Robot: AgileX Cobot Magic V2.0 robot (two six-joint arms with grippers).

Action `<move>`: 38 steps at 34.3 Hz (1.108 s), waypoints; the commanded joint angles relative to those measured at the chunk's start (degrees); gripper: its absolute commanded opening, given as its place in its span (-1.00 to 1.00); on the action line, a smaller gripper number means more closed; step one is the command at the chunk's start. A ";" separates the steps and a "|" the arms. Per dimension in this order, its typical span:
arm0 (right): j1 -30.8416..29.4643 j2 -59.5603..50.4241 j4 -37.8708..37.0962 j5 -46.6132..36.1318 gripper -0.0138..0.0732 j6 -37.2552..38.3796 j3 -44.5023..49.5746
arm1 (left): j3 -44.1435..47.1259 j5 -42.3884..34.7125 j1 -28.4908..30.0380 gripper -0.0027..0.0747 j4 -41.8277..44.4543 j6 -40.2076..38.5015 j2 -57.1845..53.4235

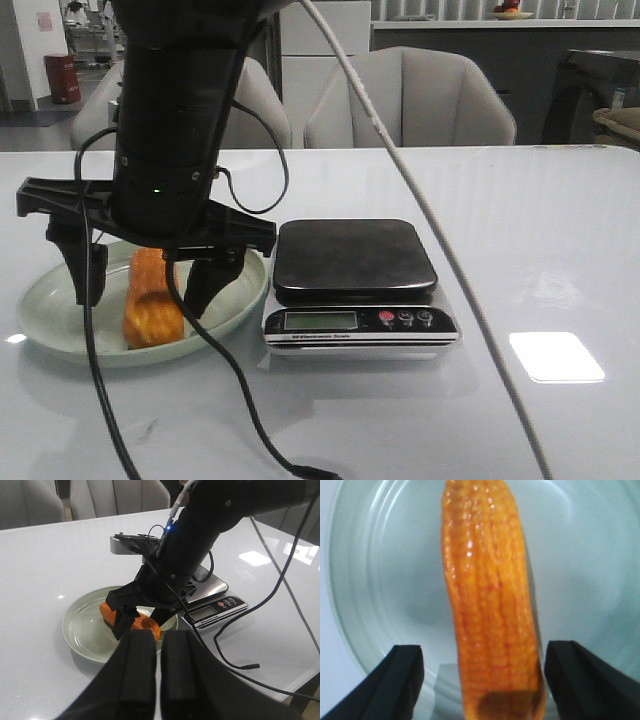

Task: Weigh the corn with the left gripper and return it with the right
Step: 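Carry the corn with the right gripper onto the green plate, then open the right gripper and lift it away from the plate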

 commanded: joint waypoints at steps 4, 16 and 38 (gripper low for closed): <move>-1.10 -5.26 -0.69 4.69 0.73 -5.77 -5.91 | -1.39 -4.92 -0.14 -0.56 0.42 0.00 0.67; -5.73 -15.08 -0.69 17.38 0.73 -23.90 -6.35 | -1.39 -4.92 -0.14 -0.56 0.42 0.00 0.67; -11.71 -53.97 -1.31 5.95 0.73 -36.45 26.08 | -1.39 -4.92 -0.14 -0.56 0.42 0.00 0.67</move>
